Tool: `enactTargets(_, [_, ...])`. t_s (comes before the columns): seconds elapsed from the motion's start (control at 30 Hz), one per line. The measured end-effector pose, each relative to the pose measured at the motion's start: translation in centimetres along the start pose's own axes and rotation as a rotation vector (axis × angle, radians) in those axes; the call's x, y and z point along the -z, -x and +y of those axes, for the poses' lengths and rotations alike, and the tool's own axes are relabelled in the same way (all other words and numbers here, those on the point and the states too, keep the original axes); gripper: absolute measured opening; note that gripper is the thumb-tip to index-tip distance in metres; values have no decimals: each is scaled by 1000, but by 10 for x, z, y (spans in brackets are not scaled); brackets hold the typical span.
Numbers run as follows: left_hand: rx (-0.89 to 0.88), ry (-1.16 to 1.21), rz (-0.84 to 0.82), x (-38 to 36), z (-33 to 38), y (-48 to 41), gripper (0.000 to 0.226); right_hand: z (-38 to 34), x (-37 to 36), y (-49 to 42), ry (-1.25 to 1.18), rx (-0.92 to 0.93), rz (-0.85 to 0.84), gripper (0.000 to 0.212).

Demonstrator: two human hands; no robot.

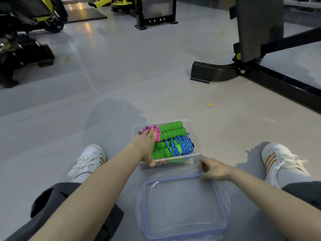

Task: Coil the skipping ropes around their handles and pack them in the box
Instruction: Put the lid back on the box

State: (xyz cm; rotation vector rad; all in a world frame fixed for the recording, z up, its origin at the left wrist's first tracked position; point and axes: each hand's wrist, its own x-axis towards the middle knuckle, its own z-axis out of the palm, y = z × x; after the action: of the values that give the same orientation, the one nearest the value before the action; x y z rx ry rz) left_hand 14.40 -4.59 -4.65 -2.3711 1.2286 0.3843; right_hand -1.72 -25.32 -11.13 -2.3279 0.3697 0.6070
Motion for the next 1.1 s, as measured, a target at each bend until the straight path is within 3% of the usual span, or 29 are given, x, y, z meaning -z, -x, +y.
enactTargets(0.1, [-9, 1, 11, -2, -2, 1, 119, -11, 16, 9, -227, -15, -121, 33])
enactTargets(0.2, [-24, 5, 23, -5, -4, 3, 120, -24, 55, 26, -291, 26, -311, 30])
enactTargets(0.27, [-37, 12, 30, -8, -5, 5, 119, -31, 91, 37, -371, 70, -283, 27])
enactTargets(0.43, [-57, 55, 50, -14, 0, 13, 109, -53, 172, 65, -466, 250, 73, 21])
enactTargets(0.5, [-60, 49, 66, -15, 4, 18, 103, -63, 193, 72, -436, 351, 292, 25])
enactTargets(0.6, [-106, 35, 56, -20, 11, 23, 114, -82, 196, 68, -470, 502, 638, 26])
enactTargets(0.67, [-108, 54, 71, -22, 16, 28, 116, -97, 169, 57, -342, 606, 895, 13])
enactTargets(0.73, [-108, 93, 103, -23, 22, 35, 116, -104, 120, 41, -104, 638, 1061, 13])
enactTargets(0.8, [-96, 155, 130, -25, 30, 43, 115, -96, 64, 31, 68, 624, 1029, 25])
enactTargets(0.93, [-8, 371, 243, -39, 42, 47, 118, -58, 0, 36, 679, 737, 788, 40])
enactTargets(1.03, [63, 419, 322, -46, 54, 45, 132, -41, -6, 45, 720, 652, 694, 81])
enactTargets(1.1, [124, 486, 394, -49, 61, 47, 130, -37, -4, 45, 788, 592, 733, 93])
